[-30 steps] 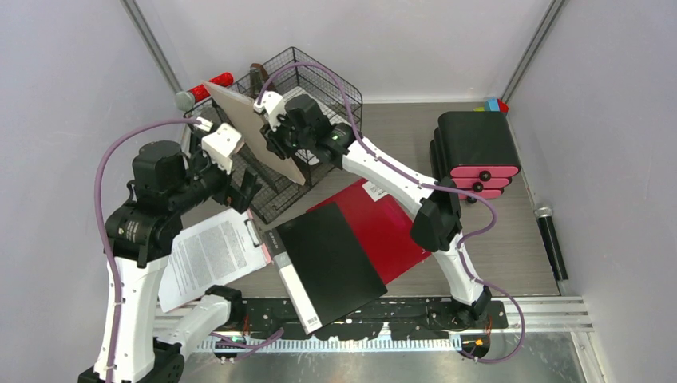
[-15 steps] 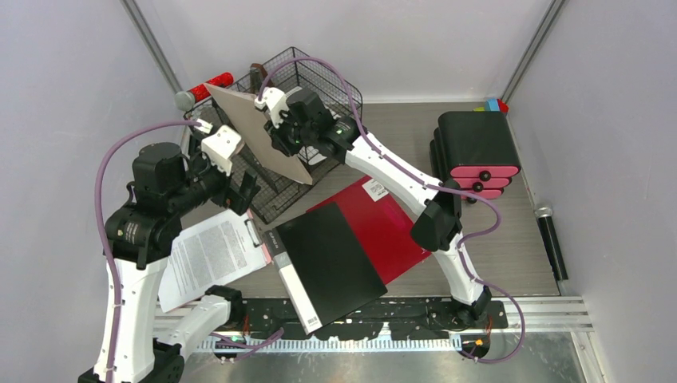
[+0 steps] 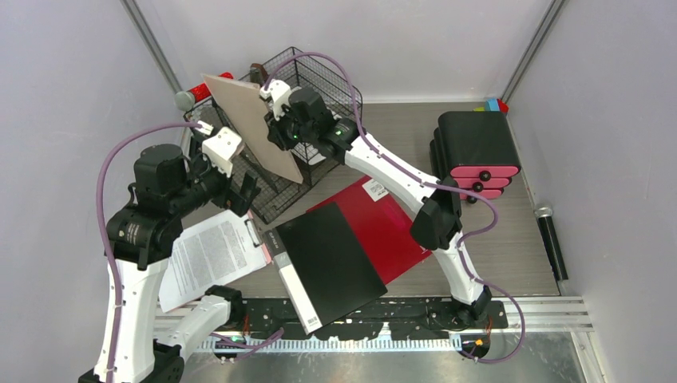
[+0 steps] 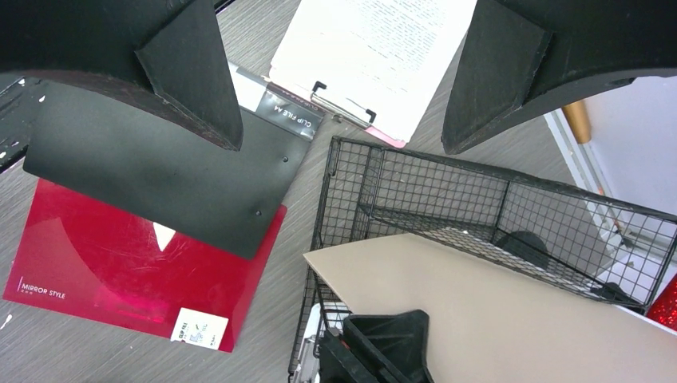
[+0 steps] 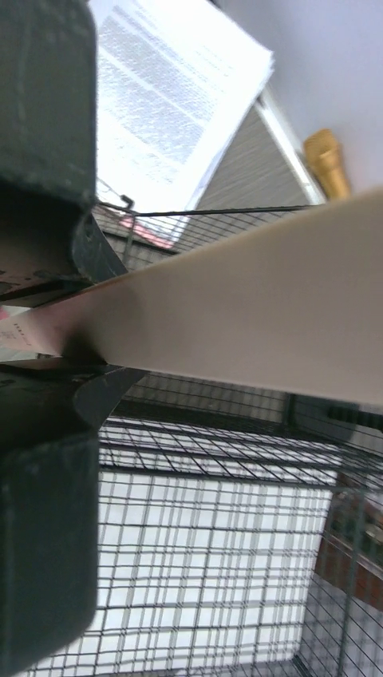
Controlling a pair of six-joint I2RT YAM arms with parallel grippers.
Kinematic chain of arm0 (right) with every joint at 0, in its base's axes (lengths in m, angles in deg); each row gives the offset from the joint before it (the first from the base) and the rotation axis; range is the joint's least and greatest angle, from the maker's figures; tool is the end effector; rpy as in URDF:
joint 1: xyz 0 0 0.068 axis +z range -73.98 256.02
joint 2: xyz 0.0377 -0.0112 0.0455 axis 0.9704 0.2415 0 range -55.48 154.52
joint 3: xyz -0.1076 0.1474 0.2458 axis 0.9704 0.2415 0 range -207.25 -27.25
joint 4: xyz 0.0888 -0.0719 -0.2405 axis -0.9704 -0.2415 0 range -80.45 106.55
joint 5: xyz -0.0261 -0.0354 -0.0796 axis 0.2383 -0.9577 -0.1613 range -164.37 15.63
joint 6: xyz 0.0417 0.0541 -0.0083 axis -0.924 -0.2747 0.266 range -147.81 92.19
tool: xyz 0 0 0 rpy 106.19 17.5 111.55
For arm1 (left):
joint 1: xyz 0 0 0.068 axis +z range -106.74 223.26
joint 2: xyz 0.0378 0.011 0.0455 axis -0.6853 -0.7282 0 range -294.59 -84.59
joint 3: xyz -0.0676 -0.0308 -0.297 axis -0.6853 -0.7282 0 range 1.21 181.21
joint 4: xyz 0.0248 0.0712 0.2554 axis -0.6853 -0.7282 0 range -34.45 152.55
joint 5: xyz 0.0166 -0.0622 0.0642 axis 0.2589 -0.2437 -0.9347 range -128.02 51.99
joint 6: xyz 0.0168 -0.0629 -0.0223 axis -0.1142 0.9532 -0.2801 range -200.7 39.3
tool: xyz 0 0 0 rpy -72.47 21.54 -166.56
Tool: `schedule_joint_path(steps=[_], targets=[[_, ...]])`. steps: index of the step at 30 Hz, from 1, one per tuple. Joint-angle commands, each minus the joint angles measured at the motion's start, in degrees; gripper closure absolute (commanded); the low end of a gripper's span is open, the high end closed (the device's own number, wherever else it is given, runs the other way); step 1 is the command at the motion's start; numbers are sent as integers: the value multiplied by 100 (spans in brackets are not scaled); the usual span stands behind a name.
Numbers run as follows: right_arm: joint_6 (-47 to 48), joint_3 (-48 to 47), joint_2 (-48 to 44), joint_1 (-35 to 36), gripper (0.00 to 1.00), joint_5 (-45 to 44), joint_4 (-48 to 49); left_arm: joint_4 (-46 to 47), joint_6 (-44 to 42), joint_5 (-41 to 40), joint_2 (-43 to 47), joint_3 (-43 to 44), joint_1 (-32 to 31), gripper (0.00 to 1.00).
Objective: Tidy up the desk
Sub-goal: Place the folder in the storage box.
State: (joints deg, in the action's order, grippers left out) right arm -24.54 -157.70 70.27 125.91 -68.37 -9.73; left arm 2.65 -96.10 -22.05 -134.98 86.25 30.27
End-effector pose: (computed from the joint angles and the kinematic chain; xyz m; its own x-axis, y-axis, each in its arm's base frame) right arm 0.3557 0.4311 0.3883 -0.1897 -0.3131 -0.9306 -0.8354 0.5495 -0.0146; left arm 0.1103 -0.0411 0.4806 -0.2791 0.3264 -0.9031 0.5526 0.8237 0.1270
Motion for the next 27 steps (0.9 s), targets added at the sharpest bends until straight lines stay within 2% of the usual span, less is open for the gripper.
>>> schedule_joint_path(steps=[1, 12, 27], targets=[[-459, -35, -166, -65, 100, -60, 1646, 222, 65, -56, -52, 171, 34, 0], [-586, 638, -266, -95, 100, -259, 2941, 509, 159, 50, -299, 325, 34, 0], [-406, 762, 129, -64, 100, -888, 3752, 762, 204, 141, -458, 219, 33, 0]])
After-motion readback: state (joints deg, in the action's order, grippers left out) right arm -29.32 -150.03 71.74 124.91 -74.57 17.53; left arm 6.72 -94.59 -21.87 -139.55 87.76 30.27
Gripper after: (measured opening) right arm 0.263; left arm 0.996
